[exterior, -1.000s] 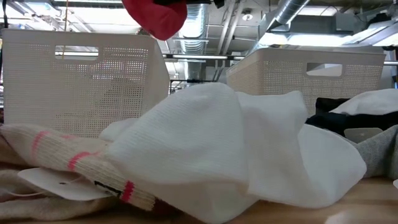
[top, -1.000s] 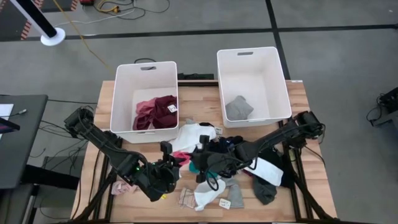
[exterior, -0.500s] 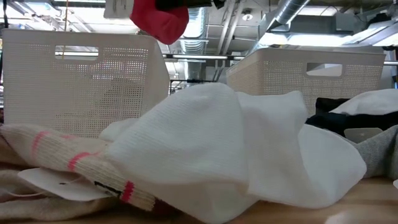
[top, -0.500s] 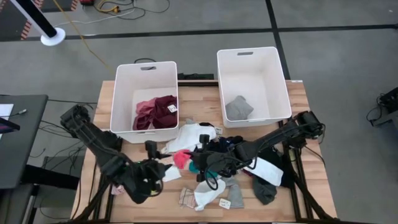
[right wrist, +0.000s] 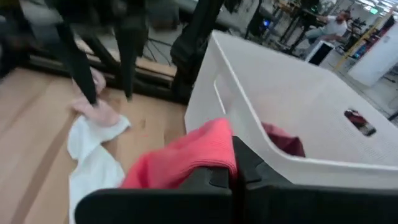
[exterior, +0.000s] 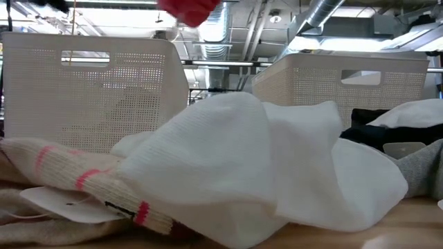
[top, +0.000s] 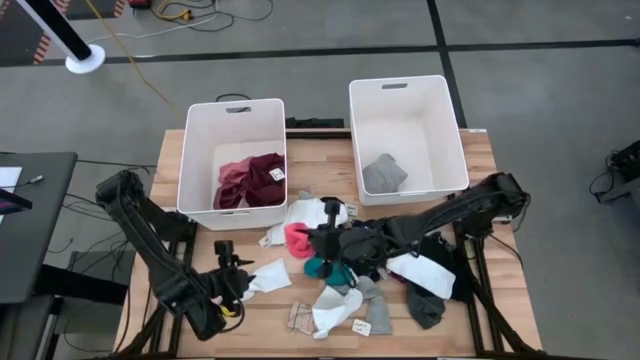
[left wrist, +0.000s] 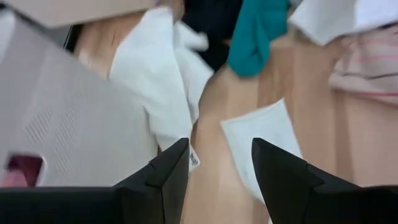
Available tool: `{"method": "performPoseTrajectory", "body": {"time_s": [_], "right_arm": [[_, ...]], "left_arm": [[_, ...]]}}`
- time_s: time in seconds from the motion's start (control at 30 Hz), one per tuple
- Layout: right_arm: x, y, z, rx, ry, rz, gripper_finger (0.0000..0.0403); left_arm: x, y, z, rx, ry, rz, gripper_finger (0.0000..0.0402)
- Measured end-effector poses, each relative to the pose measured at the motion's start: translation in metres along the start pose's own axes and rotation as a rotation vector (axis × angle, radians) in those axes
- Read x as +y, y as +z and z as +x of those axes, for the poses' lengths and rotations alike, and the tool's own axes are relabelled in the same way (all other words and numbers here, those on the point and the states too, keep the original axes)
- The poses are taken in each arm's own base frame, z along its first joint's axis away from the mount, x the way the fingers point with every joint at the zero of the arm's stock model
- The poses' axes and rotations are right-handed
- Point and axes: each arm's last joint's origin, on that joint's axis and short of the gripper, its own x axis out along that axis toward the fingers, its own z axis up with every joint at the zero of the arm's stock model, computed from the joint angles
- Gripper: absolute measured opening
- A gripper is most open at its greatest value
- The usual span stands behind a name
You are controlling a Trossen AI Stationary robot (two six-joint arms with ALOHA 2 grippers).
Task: Sort clothes
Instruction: Put the pink sock into the left white bin
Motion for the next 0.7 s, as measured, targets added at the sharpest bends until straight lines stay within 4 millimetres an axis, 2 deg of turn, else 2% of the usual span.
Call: {"method": "performPoseTrajectory", "body": {"time_s": [0.23, 0.37, 0.7], "right_arm": [[-0.029, 0.018, -0.010, -0.098, 0.028, 0.019, 0.0001], [-0.048, 0.025, -0.011, -0.166, 0.049, 0.026, 0.0001], [-0.105, 0.034, 0.008, -0.294, 0.111, 0.089, 0.0001]], "left_arm": [[-0.011, -0.041, 0.022, 0.020, 0.019, -0.061, 0.0171], [-0.014, -0.058, 0.032, 0.020, 0.019, -0.090, 0.0171], [-0.014, -0.072, 0.043, -0.032, 0.050, -0.123, 0.0171]]}}
